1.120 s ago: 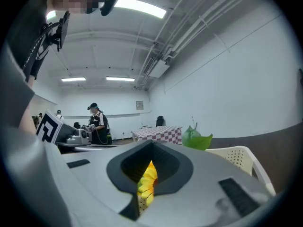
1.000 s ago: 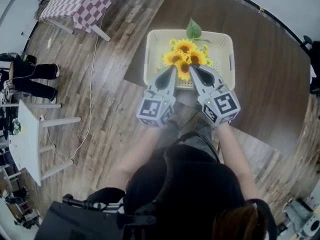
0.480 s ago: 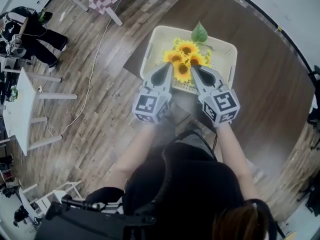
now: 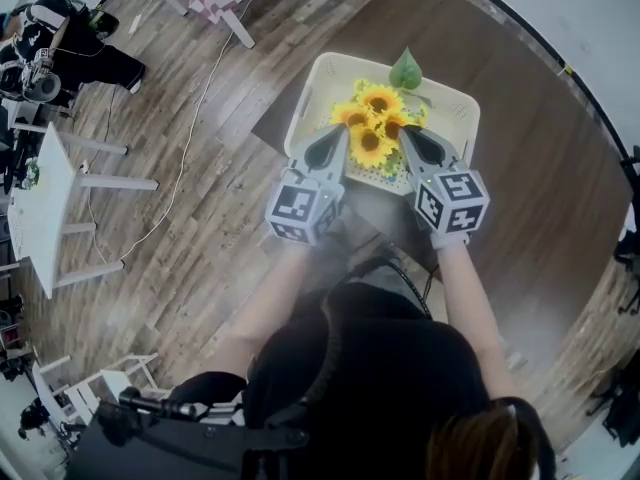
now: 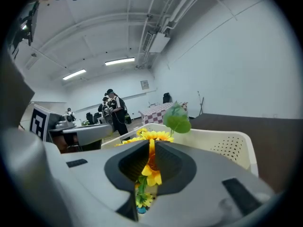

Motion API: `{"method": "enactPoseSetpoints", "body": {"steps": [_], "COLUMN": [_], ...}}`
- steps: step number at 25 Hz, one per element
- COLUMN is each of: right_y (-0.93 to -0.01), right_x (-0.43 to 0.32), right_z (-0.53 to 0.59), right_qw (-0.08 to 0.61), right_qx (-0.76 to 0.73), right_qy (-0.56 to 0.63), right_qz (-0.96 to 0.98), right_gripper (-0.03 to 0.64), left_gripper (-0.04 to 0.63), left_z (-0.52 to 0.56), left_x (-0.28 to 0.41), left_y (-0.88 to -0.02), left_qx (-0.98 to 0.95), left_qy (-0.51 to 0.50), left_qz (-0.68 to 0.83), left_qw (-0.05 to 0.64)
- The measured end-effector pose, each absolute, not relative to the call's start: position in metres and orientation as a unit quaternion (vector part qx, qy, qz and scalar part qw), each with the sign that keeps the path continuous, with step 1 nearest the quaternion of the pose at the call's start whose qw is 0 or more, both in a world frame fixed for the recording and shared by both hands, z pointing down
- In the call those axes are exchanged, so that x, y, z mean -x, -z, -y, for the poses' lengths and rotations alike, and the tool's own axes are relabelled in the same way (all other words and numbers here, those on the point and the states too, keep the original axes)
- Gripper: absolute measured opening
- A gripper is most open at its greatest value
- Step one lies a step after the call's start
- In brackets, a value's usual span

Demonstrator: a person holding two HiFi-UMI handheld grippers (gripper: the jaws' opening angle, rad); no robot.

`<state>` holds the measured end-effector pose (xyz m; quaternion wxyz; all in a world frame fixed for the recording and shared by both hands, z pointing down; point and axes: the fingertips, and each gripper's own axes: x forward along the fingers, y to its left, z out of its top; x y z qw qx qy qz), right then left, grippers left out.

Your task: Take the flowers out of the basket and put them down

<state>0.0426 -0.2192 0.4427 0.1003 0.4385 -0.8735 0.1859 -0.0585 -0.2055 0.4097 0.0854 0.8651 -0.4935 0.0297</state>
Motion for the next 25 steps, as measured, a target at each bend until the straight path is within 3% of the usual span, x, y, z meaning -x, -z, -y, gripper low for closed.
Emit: {"method": "enactPoseSetpoints", "body": {"steps": [13,25], "right_y": [-0.470,-0.486], "right_x": [-0.061,-0.069], "right_z": [0.238,0.248], "right_qw": [0.129,0.148], "right_qx": [-0.486,-0.493], "right_qy": [-0.244,-0.271], "right_qz": [0.829,0.813], "right_gripper": [0.146,0.146], "left_gripper": [0.000,0.000], "left_z": [0.207,0.209], "left_x": [0.073,0.078], "left_y": [-0.406,-0.408], "left_qx": [-0.861,-0.862], "left_qy": [-0.027,-0.021], "left_qz": [0.502,0.501], "left_qw": [0.077,0.075]}}
